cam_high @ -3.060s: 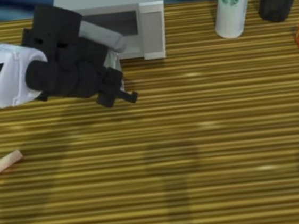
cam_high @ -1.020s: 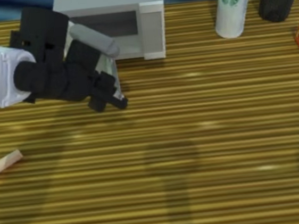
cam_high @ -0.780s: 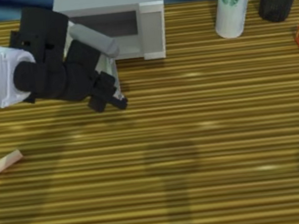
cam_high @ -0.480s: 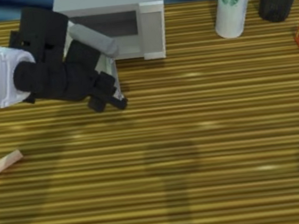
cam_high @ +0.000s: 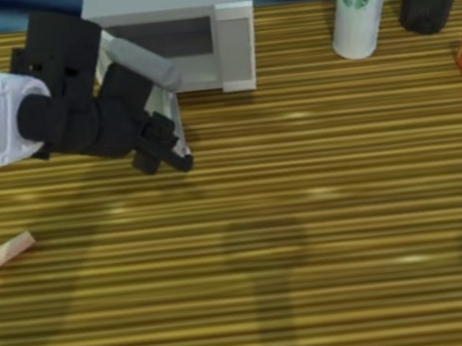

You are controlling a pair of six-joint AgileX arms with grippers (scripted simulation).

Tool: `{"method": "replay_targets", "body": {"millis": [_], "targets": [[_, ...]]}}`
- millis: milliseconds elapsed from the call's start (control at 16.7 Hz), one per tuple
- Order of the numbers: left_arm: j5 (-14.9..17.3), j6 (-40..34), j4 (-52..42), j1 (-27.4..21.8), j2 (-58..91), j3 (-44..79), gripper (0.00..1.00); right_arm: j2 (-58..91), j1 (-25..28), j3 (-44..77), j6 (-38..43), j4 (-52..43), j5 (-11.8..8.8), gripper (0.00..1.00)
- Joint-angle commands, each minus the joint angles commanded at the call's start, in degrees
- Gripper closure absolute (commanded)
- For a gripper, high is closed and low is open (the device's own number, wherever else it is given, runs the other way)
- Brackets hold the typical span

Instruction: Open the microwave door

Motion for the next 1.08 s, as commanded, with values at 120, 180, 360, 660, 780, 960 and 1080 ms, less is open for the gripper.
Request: {"method": "replay_targets", "body": {"millis": [120,180,360,660,780,960,1080], "targets": [[0.81,1.23,-0.23,0.63,-0.3,-0.04,1.0,0.0,0.0,0.0,0.0,0.0,0.0,0.0],[1.23,1.92,-0.43,0.97,-0.39,-0.13,1.0,0.0,0.0,0.0,0.0,0.0,0.0,0.0],[1.89,2.95,-0.8,1.51,-0.47,-0.34,1.0,0.0,0.0,0.0,0.0,0.0,0.0,0.0],[1.89,2.95,-0.8,1.51,-0.47,-0.34,1.0,0.0,0.0,0.0,0.0,0.0,0.0,0.0],[1.89,2.95,-0.8,1.51,-0.47,-0.34,1.0,0.0,0.0,0.0,0.0,0.0,0.0,0.0],[1.89,2.95,-0.8,1.51,-0.47,-0.34,1.0,0.0,0.0,0.0,0.0,0.0,0.0,0.0],[1.89,2.95,-0.8,1.51,-0.47,-0.34,1.0,0.0,0.0,0.0,0.0,0.0,0.0,0.0]]}}
